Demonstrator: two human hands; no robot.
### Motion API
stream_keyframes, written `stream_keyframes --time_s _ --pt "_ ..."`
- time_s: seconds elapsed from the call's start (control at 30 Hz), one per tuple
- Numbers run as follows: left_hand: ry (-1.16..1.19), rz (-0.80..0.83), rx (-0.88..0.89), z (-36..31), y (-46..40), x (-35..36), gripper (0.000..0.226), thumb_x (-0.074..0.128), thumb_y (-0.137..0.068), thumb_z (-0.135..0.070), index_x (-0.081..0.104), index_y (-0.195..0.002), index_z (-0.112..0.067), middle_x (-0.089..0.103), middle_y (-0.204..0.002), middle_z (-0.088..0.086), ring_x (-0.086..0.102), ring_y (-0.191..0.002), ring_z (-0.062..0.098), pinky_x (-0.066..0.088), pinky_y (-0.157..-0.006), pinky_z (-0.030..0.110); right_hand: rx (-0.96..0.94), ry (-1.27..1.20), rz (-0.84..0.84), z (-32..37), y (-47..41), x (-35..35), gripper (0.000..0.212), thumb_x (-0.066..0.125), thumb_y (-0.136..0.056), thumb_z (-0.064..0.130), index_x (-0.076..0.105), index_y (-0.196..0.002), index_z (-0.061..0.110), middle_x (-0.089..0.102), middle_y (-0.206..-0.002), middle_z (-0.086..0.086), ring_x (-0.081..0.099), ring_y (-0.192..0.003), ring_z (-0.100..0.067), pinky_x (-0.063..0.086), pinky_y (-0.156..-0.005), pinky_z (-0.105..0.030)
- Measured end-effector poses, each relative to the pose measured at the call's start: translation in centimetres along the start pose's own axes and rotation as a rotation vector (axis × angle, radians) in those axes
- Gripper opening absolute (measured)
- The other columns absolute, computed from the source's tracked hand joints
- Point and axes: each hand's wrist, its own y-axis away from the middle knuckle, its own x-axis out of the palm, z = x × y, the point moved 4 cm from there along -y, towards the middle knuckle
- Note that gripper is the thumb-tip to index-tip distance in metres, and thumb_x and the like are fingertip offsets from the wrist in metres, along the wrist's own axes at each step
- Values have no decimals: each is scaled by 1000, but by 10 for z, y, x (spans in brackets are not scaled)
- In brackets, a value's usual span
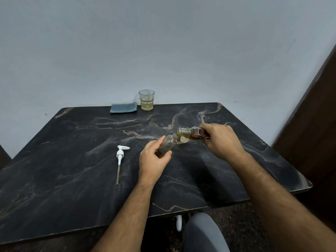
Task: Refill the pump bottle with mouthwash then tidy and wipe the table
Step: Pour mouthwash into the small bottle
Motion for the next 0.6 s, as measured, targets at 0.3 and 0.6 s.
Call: stream_keyframes --time_s 0.3,0.6 --pt "1 0 4 0 0 0 57 79 -78 -15 62 -133 -23 59 -108 -21 53 -101 -15 34 -84 -4 -6 11 1 0 -1 -1 22 61 -92 24 61 -113 26 69 -101 3 64 -95 -22 45 -87 -42" --pt "-9 4 8 0 -1 0 57 78 -79 -17 61 -133 -24 59 -109 -21 54 -103 -11 35 -84 -3 -9 19 6 0 -2 -1 19 62 -91 25 60 -110 28 68 -99 5 64 -93 -21 44 -86 -42"
